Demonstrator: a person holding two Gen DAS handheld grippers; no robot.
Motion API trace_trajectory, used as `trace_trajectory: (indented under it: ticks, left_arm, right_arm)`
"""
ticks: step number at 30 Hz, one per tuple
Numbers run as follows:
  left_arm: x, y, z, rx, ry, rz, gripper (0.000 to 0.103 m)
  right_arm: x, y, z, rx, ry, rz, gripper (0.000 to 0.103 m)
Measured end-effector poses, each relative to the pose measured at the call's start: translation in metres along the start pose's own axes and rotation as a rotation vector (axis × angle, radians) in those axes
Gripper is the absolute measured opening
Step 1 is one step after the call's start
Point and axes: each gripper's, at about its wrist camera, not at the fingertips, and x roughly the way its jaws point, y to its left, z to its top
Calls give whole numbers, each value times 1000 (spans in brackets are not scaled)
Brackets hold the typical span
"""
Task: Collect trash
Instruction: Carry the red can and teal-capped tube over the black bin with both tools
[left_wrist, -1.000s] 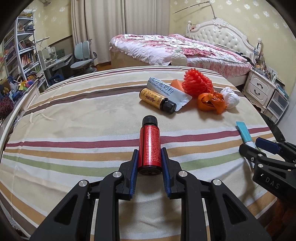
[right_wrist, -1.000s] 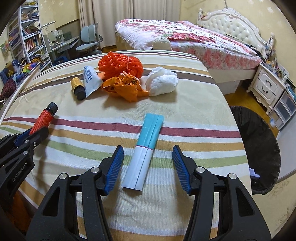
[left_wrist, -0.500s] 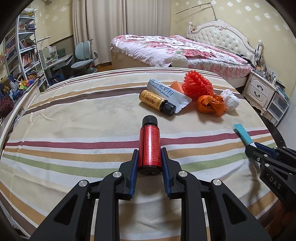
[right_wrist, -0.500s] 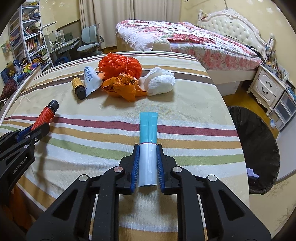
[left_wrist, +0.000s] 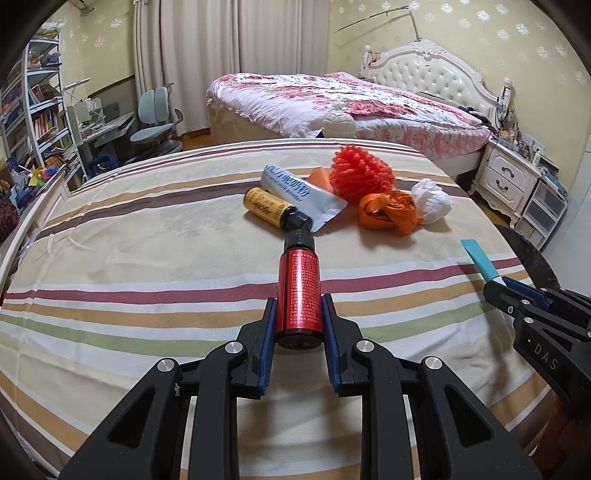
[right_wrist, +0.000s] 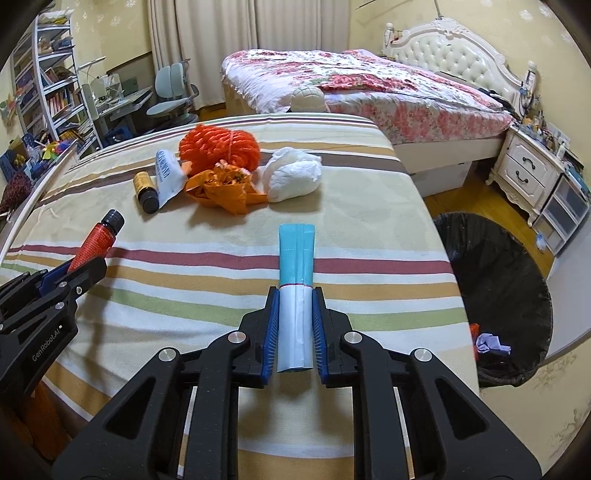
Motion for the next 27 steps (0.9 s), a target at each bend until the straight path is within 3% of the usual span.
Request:
trace_trajectory:
  ticks: [11, 27]
  left_arm:
    - [-1, -55, 16, 85, -36, -70, 24]
    - [27, -160, 39, 195, -29, -182, 24]
  right_arm:
    - [-11, -43, 4, 74, -41, -57, 17]
    - [-19, -148, 7, 235, -86, -194, 17]
